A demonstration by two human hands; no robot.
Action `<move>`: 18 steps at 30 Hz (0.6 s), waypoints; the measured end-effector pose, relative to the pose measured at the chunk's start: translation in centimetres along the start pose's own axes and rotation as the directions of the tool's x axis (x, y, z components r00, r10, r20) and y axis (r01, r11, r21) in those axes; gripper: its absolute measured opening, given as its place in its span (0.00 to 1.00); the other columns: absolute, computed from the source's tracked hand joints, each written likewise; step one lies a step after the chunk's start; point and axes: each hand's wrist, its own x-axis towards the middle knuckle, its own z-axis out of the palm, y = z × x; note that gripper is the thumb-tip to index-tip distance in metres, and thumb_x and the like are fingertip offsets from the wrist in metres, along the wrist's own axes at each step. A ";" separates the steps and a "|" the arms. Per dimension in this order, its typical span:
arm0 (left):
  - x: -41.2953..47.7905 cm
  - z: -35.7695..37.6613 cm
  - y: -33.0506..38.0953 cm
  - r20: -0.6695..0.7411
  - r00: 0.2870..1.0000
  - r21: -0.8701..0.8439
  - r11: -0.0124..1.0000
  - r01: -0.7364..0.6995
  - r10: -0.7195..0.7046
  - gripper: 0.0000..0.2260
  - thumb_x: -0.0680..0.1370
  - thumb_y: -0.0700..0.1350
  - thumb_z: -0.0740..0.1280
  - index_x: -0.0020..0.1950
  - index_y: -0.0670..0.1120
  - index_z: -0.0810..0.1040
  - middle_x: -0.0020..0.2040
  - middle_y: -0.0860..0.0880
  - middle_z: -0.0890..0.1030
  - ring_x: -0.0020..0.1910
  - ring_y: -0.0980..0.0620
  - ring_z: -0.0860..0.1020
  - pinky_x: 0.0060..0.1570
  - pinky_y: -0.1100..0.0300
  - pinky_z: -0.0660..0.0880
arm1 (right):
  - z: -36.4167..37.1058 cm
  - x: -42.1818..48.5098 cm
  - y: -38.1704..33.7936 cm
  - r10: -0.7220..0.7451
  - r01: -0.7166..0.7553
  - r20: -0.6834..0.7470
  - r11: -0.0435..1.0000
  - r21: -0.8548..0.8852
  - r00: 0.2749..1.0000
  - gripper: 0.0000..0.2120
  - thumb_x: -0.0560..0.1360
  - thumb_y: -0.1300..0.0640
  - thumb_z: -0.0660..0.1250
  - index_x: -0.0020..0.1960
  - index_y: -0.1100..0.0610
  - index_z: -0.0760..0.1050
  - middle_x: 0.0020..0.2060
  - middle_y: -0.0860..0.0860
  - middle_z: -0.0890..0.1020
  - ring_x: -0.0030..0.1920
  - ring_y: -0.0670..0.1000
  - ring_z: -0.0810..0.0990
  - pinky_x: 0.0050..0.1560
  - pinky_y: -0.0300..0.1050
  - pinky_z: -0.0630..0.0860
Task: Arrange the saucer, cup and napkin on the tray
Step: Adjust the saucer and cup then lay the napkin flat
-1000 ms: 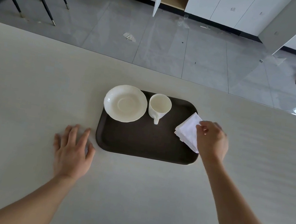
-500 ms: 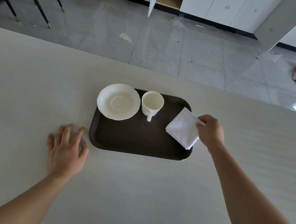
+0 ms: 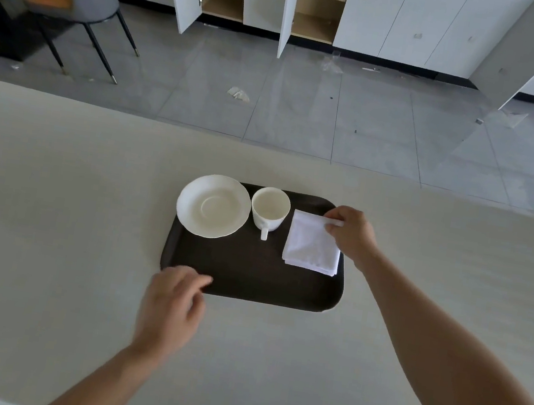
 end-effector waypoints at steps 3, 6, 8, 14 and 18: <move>1.4 1.5 4.7 0.155 0.982 -0.152 0.985 -0.082 0.106 0.11 0.73 0.40 0.65 0.54 0.46 0.82 0.45 0.50 0.79 0.44 0.50 0.77 0.46 0.55 0.75 | 0.3 -0.2 0.2 -0.075 0.070 -0.045 0.992 -0.105 0.996 0.13 0.76 0.64 0.68 0.59 0.55 0.80 0.55 0.52 0.82 0.53 0.55 0.79 0.48 0.41 0.71; 3.4 3.4 8.7 0.373 0.927 -0.242 0.967 0.076 0.021 0.19 0.77 0.44 0.65 0.67 0.47 0.76 0.56 0.50 0.78 0.53 0.51 0.77 0.52 0.56 0.77 | -0.1 -1.5 0.8 -0.081 0.078 -0.095 0.996 -0.036 0.992 0.16 0.76 0.65 0.68 0.62 0.55 0.79 0.59 0.52 0.80 0.51 0.51 0.78 0.51 0.41 0.70; 4.9 4.6 10.6 0.458 0.887 -0.280 0.937 0.211 -0.062 0.23 0.78 0.46 0.63 0.74 0.48 0.69 0.64 0.51 0.75 0.60 0.52 0.75 0.58 0.58 0.74 | -0.4 -2.9 1.6 -0.074 0.072 -0.107 0.997 -0.017 0.992 0.17 0.76 0.64 0.69 0.63 0.54 0.78 0.61 0.51 0.79 0.52 0.51 0.78 0.51 0.42 0.71; 8.7 6.4 13.2 0.573 0.768 -0.339 0.771 0.539 -0.285 0.18 0.75 0.44 0.64 0.66 0.52 0.72 0.60 0.49 0.73 0.55 0.52 0.76 0.53 0.60 0.69 | -0.3 -7.6 3.9 -0.212 0.195 -0.033 0.942 -0.272 0.977 0.24 0.70 0.53 0.78 0.64 0.56 0.79 0.59 0.49 0.81 0.63 0.55 0.72 0.57 0.49 0.75; 9.2 7.2 13.5 0.597 0.749 -0.301 0.786 0.540 -0.286 0.20 0.76 0.44 0.64 0.68 0.46 0.69 0.62 0.49 0.68 0.57 0.50 0.73 0.56 0.61 0.67 | -0.2 -8.4 4.7 -0.295 0.283 0.029 0.882 -0.378 0.955 0.24 0.68 0.52 0.79 0.62 0.54 0.79 0.58 0.46 0.81 0.65 0.55 0.70 0.57 0.48 0.75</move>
